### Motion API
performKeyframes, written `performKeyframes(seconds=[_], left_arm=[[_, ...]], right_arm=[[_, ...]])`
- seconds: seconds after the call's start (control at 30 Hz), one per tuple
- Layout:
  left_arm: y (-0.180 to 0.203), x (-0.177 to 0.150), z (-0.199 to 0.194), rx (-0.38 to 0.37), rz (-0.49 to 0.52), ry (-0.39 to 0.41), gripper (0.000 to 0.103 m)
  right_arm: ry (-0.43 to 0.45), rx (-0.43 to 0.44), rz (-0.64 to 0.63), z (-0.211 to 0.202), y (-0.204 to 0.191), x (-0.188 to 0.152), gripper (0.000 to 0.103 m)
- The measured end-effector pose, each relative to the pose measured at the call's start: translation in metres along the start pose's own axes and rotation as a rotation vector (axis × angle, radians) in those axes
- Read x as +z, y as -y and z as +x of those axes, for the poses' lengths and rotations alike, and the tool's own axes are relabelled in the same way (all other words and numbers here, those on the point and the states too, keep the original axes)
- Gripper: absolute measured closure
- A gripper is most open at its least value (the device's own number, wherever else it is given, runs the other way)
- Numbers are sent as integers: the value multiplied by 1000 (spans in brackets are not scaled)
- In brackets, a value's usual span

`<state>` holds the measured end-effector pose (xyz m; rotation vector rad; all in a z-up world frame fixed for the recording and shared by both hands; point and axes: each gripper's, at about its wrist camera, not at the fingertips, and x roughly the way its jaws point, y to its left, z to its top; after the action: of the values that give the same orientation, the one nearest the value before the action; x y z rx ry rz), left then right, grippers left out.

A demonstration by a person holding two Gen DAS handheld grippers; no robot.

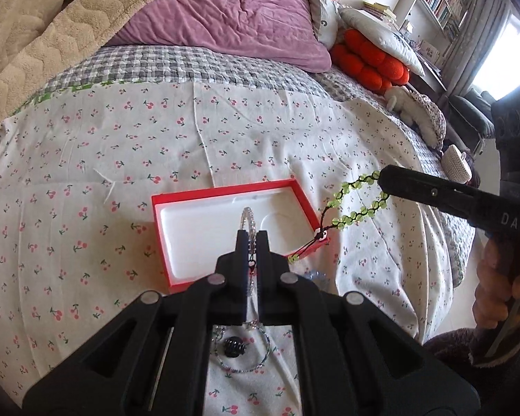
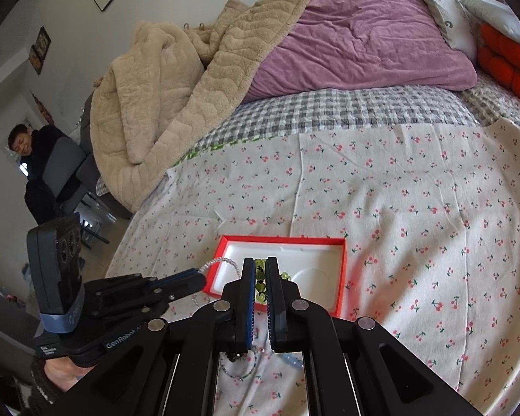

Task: Organize jewelry
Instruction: 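Lower both bracelets into the red box and open both tools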

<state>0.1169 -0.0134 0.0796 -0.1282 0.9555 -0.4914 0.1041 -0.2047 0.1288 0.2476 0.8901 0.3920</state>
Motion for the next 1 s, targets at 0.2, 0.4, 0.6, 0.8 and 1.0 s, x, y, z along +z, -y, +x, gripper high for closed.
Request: performKeyframes(seconds=[0.2, 0.4, 0.6, 0.8, 1.0], left_arm=[[-6, 9, 21, -12, -54, -8, 98], [-20, 10, 38, 45, -69, -41, 98], [-31, 7, 49, 96, -76, -68, 98], [-33, 3, 58, 151, -55, -89, 98], [-33, 1, 63, 188, -34, -98, 98]], right_arm=[[11, -11, 0, 14, -7, 11, 97], [-14, -15, -11, 36, -10, 16, 97], [-63, 1, -33, 59, -11, 12, 97], [-121, -96, -46, 81, 9, 3, 97], [-148, -174, -50, 92, 27, -1, 97]])
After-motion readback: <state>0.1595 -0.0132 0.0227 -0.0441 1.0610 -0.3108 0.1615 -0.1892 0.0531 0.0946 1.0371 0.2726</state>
